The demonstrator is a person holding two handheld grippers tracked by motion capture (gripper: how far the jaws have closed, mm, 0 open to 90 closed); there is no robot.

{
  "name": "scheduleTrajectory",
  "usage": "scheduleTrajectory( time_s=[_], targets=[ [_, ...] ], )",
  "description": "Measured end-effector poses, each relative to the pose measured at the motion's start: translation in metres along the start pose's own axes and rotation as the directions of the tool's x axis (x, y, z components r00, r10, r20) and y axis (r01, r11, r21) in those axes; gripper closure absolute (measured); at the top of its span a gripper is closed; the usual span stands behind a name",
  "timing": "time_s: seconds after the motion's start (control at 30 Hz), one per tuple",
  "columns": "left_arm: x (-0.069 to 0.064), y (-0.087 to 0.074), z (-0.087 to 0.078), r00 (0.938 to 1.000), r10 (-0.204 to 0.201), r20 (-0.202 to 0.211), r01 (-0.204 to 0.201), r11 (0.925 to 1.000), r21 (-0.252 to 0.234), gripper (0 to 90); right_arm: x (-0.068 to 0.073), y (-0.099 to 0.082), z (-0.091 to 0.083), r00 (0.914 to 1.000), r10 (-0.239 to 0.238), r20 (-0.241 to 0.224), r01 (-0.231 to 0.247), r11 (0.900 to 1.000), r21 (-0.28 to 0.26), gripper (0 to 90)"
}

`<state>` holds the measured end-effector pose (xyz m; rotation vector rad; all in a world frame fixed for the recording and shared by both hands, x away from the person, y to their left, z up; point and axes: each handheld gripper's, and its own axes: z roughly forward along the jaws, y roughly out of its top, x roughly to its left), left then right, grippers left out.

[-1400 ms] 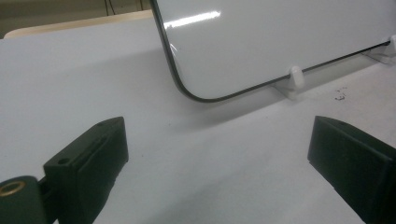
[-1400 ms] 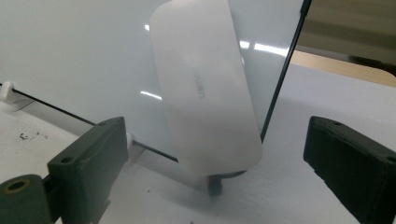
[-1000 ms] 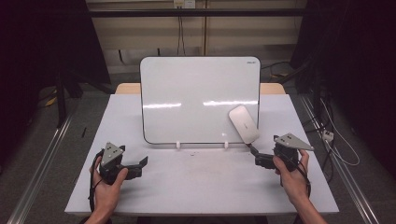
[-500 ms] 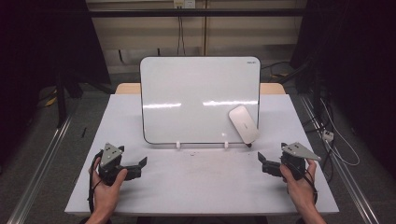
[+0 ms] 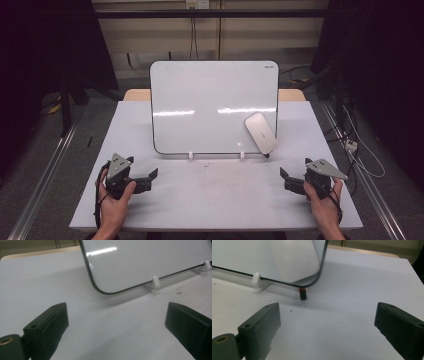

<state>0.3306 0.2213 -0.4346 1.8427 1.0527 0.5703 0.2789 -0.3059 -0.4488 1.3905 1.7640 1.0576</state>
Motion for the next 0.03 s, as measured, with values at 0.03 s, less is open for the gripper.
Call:
scheduleTrajectory(
  time_s=[0.03],
  targets=[
    [0.0006,0.0,0.0003,1.0,-0.003,-0.002,0.003,1.0,-0.001,5.0,-0.0003,0.0005,-0.0001,1.0,0.0,-0.003,0.0,1.0,-0.001,6.4]
  ],
)
